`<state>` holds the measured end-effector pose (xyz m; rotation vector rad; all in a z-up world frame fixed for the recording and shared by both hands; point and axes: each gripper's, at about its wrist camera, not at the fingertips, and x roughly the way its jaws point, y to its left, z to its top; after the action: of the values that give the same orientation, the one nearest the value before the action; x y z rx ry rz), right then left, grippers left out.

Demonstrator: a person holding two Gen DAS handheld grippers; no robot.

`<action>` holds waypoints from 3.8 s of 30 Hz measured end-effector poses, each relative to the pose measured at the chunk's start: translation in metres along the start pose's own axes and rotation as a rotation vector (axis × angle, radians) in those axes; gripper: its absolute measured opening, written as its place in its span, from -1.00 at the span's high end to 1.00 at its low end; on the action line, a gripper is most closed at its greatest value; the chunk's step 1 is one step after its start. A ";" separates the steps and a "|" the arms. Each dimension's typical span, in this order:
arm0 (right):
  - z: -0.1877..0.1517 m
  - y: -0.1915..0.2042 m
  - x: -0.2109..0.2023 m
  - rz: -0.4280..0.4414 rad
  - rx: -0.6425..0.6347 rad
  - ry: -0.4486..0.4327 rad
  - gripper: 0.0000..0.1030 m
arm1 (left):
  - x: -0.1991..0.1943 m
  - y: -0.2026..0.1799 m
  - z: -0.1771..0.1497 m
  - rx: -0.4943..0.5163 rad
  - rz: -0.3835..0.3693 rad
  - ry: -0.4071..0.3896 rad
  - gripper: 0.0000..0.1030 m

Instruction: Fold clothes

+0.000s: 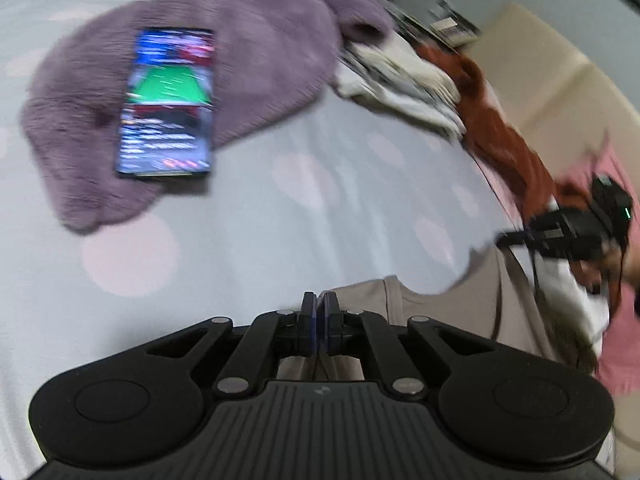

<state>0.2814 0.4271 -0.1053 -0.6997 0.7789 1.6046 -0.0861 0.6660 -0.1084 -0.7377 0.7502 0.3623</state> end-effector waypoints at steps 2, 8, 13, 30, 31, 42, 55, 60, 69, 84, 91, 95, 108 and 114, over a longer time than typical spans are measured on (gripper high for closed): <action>0.008 -0.002 0.000 -0.014 0.011 -0.023 0.92 | 0.003 0.000 0.006 0.009 0.023 -0.002 0.97; 0.029 -0.012 0.007 -0.080 0.049 -0.061 0.92 | 0.016 0.001 0.023 -0.047 0.079 -0.039 0.97; 0.029 -0.017 0.036 -0.159 0.081 0.000 0.92 | 0.050 -0.010 0.021 0.026 0.187 0.051 0.93; -0.089 0.051 -0.111 -0.195 0.286 -0.031 0.23 | -0.108 -0.046 -0.108 -0.171 0.246 0.022 0.53; -0.105 0.065 -0.117 -0.180 0.284 0.017 0.23 | -0.111 -0.057 -0.132 -0.177 0.241 0.076 0.53; -0.272 0.169 -0.168 -0.099 0.414 0.354 0.15 | -0.108 -0.156 -0.280 -0.093 0.217 0.375 0.24; -0.310 0.180 -0.185 -0.129 0.569 0.313 0.10 | -0.094 -0.168 -0.325 -0.090 0.222 0.418 0.21; -0.318 0.177 -0.177 -0.117 0.603 0.329 0.06 | -0.094 -0.173 -0.320 -0.053 0.210 0.472 0.99; -0.306 0.176 -0.201 -0.076 0.532 0.322 0.96 | -0.138 -0.156 -0.309 0.021 0.239 0.531 0.99; -0.275 0.209 -0.185 -0.244 0.340 0.448 0.57 | -0.124 -0.151 -0.303 0.024 0.278 0.611 0.43; -0.186 0.271 -0.190 -0.206 0.237 0.186 0.43 | -0.234 -0.085 -0.266 -0.117 0.329 0.133 0.08; -0.141 0.327 -0.166 -0.101 0.194 0.093 0.43 | -0.267 -0.025 -0.246 -0.193 0.344 -0.010 0.08; -0.021 0.522 0.009 0.087 0.052 -0.064 0.45 | -0.298 0.056 -0.282 -0.281 0.393 -0.061 0.08; 0.003 0.524 0.062 0.193 0.135 -0.014 0.82 | -0.308 0.070 -0.302 -0.294 0.339 -0.097 0.08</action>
<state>-0.2453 0.4051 -0.0938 -0.5281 0.9582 1.7100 -0.4817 0.4846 -0.0695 -0.8620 0.7383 0.8228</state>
